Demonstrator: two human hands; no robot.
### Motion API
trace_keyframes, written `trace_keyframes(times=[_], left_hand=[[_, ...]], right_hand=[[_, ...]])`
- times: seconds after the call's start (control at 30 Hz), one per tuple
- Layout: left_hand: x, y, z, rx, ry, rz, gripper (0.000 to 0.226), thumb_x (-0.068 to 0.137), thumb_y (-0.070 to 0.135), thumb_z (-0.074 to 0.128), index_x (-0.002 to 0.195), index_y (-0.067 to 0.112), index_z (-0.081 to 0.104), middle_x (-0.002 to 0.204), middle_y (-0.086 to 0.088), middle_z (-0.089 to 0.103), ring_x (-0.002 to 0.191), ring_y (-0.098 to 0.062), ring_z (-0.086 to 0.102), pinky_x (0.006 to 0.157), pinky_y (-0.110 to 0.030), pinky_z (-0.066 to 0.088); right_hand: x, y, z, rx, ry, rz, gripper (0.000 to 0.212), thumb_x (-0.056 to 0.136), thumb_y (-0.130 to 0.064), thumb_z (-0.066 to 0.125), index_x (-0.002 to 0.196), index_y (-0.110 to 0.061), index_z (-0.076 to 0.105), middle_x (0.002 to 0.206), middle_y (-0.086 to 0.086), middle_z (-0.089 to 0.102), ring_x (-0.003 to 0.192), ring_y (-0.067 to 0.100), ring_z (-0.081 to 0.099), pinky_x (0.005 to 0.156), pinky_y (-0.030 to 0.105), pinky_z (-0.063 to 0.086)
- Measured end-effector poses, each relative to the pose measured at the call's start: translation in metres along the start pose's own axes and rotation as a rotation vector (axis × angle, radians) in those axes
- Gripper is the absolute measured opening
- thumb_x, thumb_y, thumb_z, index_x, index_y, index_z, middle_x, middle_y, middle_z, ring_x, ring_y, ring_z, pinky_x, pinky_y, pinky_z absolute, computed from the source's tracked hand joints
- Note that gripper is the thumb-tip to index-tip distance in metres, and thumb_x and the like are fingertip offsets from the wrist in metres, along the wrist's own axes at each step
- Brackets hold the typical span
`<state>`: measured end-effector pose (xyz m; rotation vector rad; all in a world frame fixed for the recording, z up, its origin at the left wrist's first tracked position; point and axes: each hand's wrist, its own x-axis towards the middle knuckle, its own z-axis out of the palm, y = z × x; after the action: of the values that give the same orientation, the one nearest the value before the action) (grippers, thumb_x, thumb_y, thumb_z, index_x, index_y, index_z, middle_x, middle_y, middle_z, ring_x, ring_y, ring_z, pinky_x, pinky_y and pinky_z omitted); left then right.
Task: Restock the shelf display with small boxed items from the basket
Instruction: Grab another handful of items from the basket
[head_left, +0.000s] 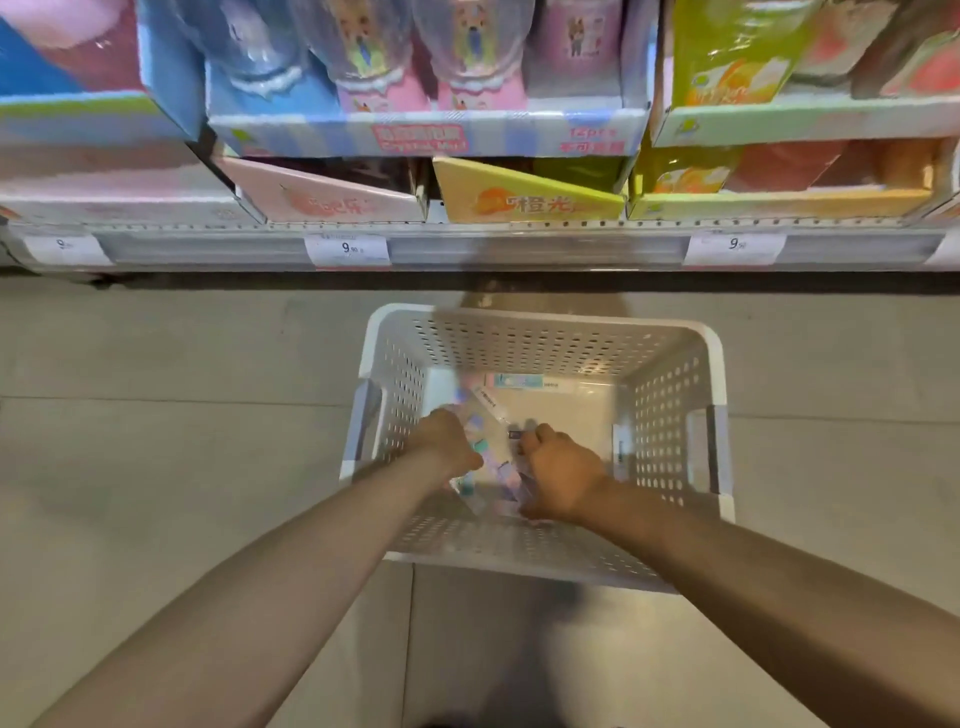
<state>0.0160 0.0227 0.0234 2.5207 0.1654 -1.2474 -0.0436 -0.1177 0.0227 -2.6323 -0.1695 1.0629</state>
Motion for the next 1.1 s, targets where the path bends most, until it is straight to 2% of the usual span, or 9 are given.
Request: trace_keyframes(times=[0.1, 0.3, 0.43, 0.5, 0.73, 0.83, 0.93, 1.03, 1.1], left_hand=[[0.013, -0.005, 0.015, 0.133, 0.006, 0.016, 0.054, 0.073, 0.026, 0.071, 0.121, 0.011, 0.051, 0.117, -0.005, 0.063, 0.104, -0.025, 0.063, 0.078, -0.027, 0.050], [0.026, -0.011, 0.033, 0.130, 0.058, 0.034, 0.046, 0.073, 0.043, 0.066, 0.110, 0.016, 0.060, 0.111, -0.005, 0.066, 0.101, -0.024, 0.063, 0.070, -0.025, 0.043], [0.031, -0.012, 0.035, 0.172, 0.082, 0.010, 0.035, 0.079, 0.020, 0.060, 0.113, 0.012, 0.057, 0.114, -0.010, 0.065, 0.103, -0.028, 0.063, 0.077, -0.030, 0.051], [0.028, -0.012, 0.032, 0.150, 0.068, -0.030, 0.033, 0.083, 0.009, 0.055, 0.116, 0.007, 0.052, 0.117, -0.014, 0.062, 0.105, -0.031, 0.062, 0.077, -0.032, 0.051], [0.026, -0.016, 0.028, 0.054, 0.017, -0.086, 0.053, 0.087, 0.001, 0.047, 0.134, 0.005, 0.022, 0.122, -0.020, 0.057, 0.109, -0.036, 0.059, 0.078, -0.035, 0.047], [0.023, -0.016, 0.023, 0.070, 0.036, -0.073, 0.051, 0.087, 0.003, 0.046, 0.134, 0.003, 0.025, 0.121, -0.020, 0.056, 0.106, -0.036, 0.060, 0.079, -0.035, 0.047], [0.021, -0.013, 0.015, 0.266, -0.002, -0.032, 0.049, 0.087, 0.010, 0.045, 0.132, 0.001, 0.029, 0.131, -0.016, 0.046, 0.111, -0.032, 0.055, 0.083, -0.032, 0.045], [0.017, -0.004, 0.005, 0.416, 0.037, 0.046, 0.047, 0.087, 0.015, 0.045, 0.132, 0.003, 0.036, 0.129, -0.016, 0.051, 0.114, -0.032, 0.055, 0.084, -0.033, 0.046], [0.014, 0.004, 0.002, 0.411, 0.115, 0.137, 0.042, 0.088, 0.012, 0.047, 0.129, 0.004, 0.043, 0.124, -0.016, 0.057, 0.111, -0.032, 0.057, 0.081, -0.032, 0.045]], right_hand=[[0.008, -0.002, 0.009, -0.078, 0.026, -0.029, 0.085, 0.074, -0.039, 0.068, 0.137, -0.006, 0.021, 0.137, 0.015, 0.036, 0.121, 0.031, 0.042, 0.092, 0.040, 0.045], [0.015, -0.001, 0.020, -0.133, 0.056, -0.065, 0.074, 0.081, -0.028, 0.061, 0.137, -0.002, 0.021, 0.132, 0.019, 0.042, 0.114, 0.033, 0.048, 0.085, 0.038, 0.045], [0.015, 0.000, 0.017, -0.110, 0.046, -0.028, 0.063, 0.079, -0.015, 0.062, 0.130, 0.000, 0.029, 0.128, 0.019, 0.043, 0.115, 0.032, 0.046, 0.085, 0.036, 0.044], [0.017, 0.000, 0.016, -0.125, 0.021, 0.026, 0.061, 0.081, -0.017, 0.061, 0.130, 0.002, 0.029, 0.129, 0.020, 0.043, 0.117, 0.032, 0.044, 0.088, 0.036, 0.044], [0.023, 0.000, 0.028, -0.161, 0.050, 0.097, 0.053, 0.090, -0.024, 0.050, 0.131, 0.001, 0.028, 0.132, 0.018, 0.038, 0.120, 0.030, 0.041, 0.091, 0.036, 0.042], [0.028, 0.001, 0.035, -0.205, 0.072, 0.119, 0.050, 0.091, -0.023, 0.048, 0.132, -0.004, 0.028, 0.135, 0.016, 0.036, 0.122, 0.031, 0.039, 0.096, 0.037, 0.038], [0.028, -0.001, 0.039, -0.273, 0.064, 0.114, 0.043, 0.094, -0.016, 0.041, 0.132, 0.000, 0.029, 0.133, 0.022, 0.039, 0.121, 0.034, 0.043, 0.095, 0.038, 0.041], [0.025, 0.001, 0.034, -0.389, 0.140, 0.113, 0.044, 0.082, -0.023, 0.063, 0.118, -0.001, 0.049, 0.114, 0.024, 0.056, 0.102, 0.032, 0.058, 0.080, 0.034, 0.051], [0.025, 0.004, 0.037, -0.440, 0.091, 0.015, 0.041, 0.090, -0.015, 0.051, 0.126, 0.000, 0.037, 0.126, 0.026, 0.046, 0.113, 0.035, 0.049, 0.089, 0.037, 0.045]])
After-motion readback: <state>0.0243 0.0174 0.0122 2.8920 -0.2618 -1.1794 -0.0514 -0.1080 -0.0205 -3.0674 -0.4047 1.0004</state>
